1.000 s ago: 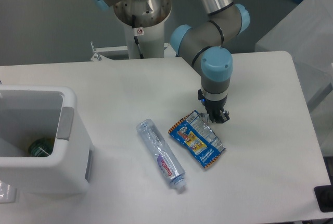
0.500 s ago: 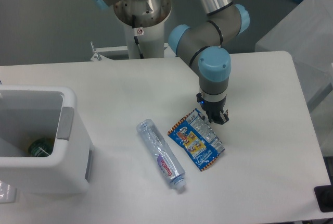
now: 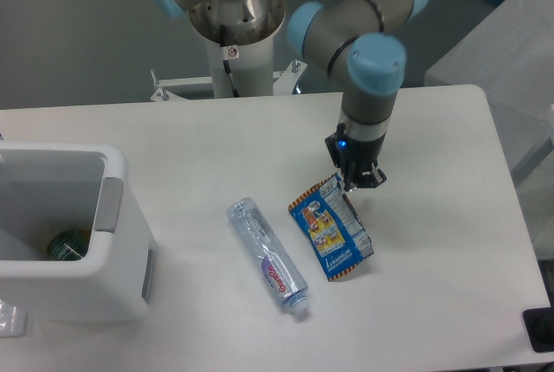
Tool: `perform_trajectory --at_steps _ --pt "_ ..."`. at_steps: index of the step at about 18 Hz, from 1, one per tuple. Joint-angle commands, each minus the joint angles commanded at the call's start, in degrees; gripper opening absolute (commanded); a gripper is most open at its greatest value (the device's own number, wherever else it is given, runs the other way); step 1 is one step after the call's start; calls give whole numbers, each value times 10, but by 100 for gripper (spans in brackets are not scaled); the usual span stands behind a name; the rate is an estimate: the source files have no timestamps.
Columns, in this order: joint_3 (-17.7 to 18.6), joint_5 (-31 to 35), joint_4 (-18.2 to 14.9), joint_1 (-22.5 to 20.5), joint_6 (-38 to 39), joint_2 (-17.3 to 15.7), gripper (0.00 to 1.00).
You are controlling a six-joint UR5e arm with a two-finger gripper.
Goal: Place the trash in the trash can
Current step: 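Lift the wrapper and carry it over the white bin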
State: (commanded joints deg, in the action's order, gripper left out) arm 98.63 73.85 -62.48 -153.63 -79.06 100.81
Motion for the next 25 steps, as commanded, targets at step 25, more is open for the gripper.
perform_trajectory --at_steps 25 --pt "-139 -168 144 149 785 -75 3"
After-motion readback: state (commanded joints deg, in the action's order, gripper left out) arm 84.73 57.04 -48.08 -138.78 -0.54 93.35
